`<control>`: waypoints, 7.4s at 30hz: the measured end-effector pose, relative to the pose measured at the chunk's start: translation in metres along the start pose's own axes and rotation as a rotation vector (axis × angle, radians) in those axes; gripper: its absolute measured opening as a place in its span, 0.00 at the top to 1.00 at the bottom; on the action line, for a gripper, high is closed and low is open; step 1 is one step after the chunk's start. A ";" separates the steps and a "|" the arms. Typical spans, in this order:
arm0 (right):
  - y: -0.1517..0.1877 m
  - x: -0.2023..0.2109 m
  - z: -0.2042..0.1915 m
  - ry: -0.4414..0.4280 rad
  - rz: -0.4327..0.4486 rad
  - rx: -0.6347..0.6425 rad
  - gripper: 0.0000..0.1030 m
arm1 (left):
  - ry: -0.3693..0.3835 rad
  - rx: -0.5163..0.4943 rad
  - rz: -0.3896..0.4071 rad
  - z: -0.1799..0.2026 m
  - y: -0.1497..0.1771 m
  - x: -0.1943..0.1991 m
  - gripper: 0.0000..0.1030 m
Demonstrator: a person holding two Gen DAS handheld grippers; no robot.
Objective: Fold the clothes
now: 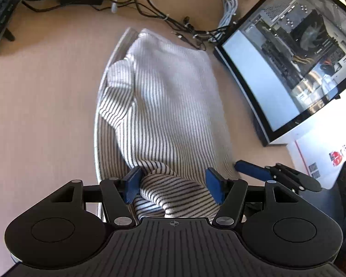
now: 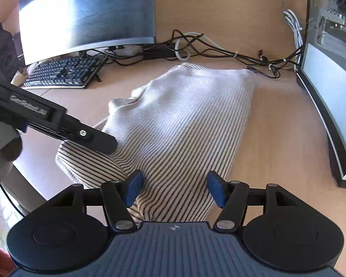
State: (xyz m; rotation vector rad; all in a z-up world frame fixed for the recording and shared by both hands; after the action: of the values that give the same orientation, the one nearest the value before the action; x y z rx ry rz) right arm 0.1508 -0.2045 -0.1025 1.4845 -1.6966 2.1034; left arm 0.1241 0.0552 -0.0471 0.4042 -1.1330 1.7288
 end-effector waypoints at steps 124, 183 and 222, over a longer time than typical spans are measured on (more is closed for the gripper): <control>-0.025 0.143 -0.045 -0.112 -0.204 0.436 0.80 | 0.389 -0.291 -0.012 0.005 -0.032 -0.042 0.46; -0.041 0.001 0.047 0.135 0.012 -0.293 0.53 | 0.127 -0.718 -0.138 0.046 -0.079 -0.105 0.32; -0.191 -0.132 0.020 -0.060 -0.124 -0.080 0.32 | -0.047 -0.074 0.114 -0.019 -0.022 -0.060 0.31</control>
State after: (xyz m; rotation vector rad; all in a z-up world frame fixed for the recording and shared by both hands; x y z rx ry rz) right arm 0.3421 -0.0802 -0.0568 1.5994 -1.6407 1.9255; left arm 0.1742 0.0398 -0.0876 0.3418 -1.2708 1.7780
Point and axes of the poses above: each gripper's, at about its wrist camera, not at the fingertips, and x roughly against the way its jaws point, z to its right, y to its underside, the point moved 2 cm from there along -x, roughly the way its jaws point, and after that the axes turned 1 degree about -x, right-handed, at the moved point
